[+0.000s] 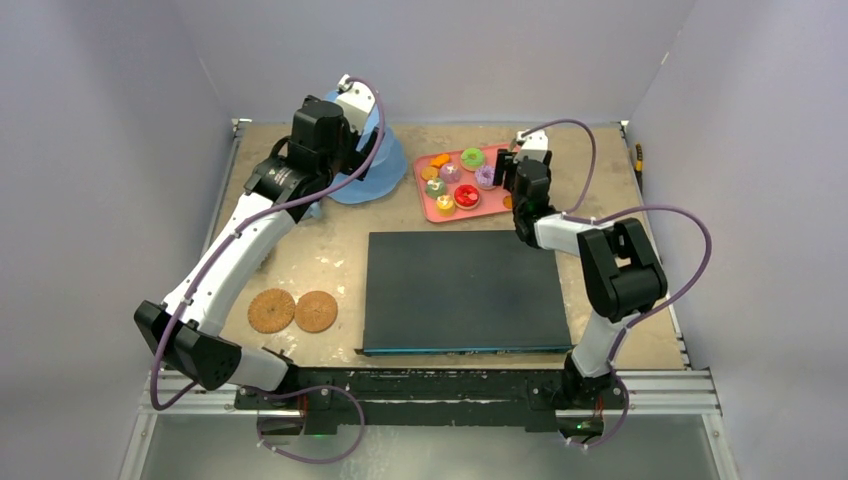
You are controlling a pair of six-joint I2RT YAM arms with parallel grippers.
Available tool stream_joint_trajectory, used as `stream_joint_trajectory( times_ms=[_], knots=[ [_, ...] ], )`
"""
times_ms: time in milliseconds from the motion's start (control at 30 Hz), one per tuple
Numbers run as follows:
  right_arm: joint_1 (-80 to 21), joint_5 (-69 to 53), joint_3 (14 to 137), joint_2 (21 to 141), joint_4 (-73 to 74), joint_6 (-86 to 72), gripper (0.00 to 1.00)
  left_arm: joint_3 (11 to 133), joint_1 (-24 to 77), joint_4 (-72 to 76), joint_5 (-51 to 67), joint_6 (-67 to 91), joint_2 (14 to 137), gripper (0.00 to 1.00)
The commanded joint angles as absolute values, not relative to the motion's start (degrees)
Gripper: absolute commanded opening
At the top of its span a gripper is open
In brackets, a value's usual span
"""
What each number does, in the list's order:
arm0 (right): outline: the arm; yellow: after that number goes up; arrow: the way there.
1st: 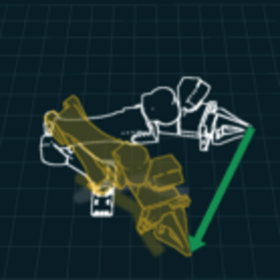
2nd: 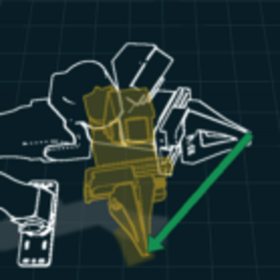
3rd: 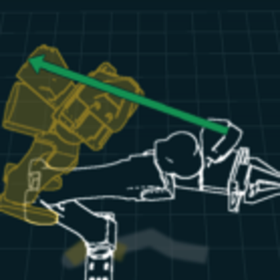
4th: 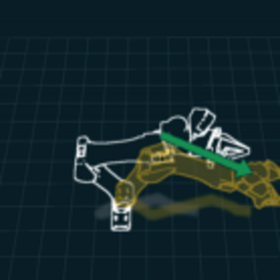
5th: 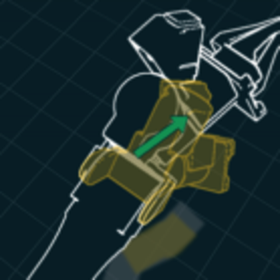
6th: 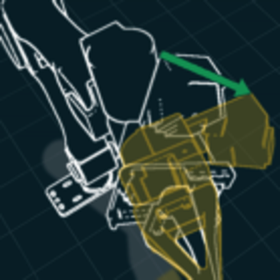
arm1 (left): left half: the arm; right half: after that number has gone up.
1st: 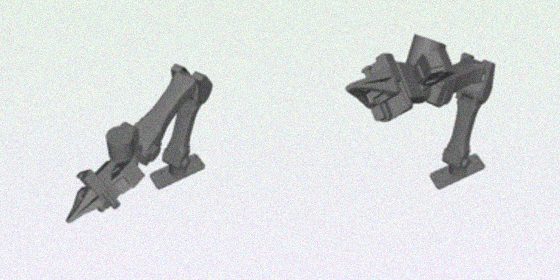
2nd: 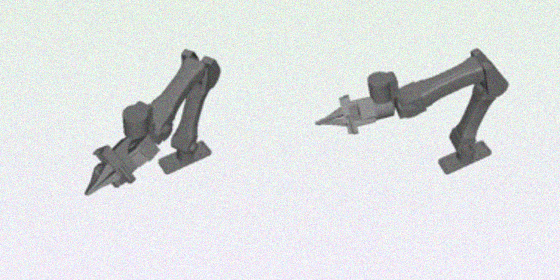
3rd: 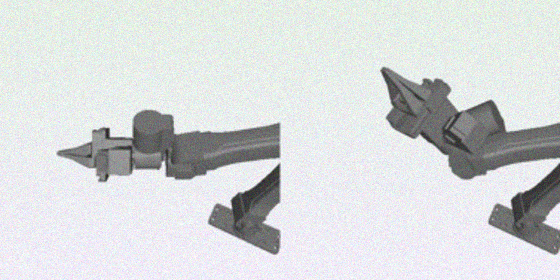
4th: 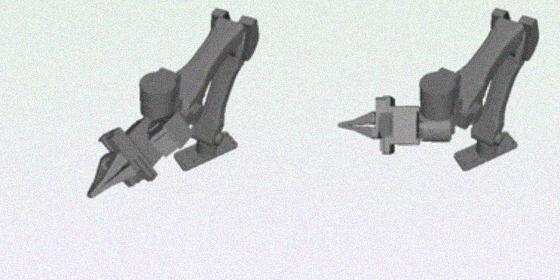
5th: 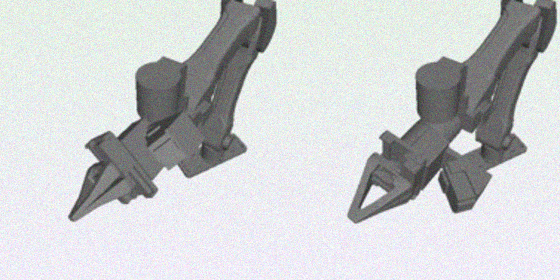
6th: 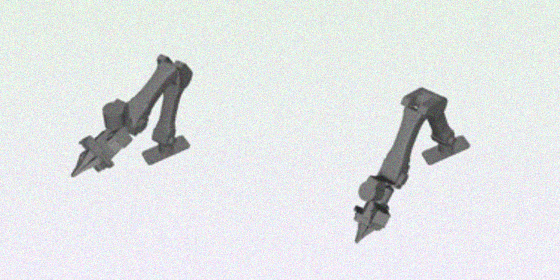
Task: Serve the afternoon tea
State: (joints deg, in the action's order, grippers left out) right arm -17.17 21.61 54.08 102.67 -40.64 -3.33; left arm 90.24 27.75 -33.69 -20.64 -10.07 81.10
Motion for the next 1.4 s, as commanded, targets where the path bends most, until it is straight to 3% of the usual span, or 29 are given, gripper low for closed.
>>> stream_joint_trajectory(
  times_ms=[0,767,1367],
  knots=[
    [-16.2,22.4,57.5,103.3,-45.9,-2.4,0.72,91.2,27.3,-32.6,-22.8,-10.6,80.3,0.92],
    [-14.1,17.7,60.0,106.7,-46.9,-4.7,0.72,90.0,27.2,-31.7,-21.6,-10.8,79.8,0.91],
    [-14.1,17.4,63.0,107.0,-35.4,-8.5,0.74,89.9,27.2,-31.4,-21.6,-12.2,78.8,0.91]
  ],
)
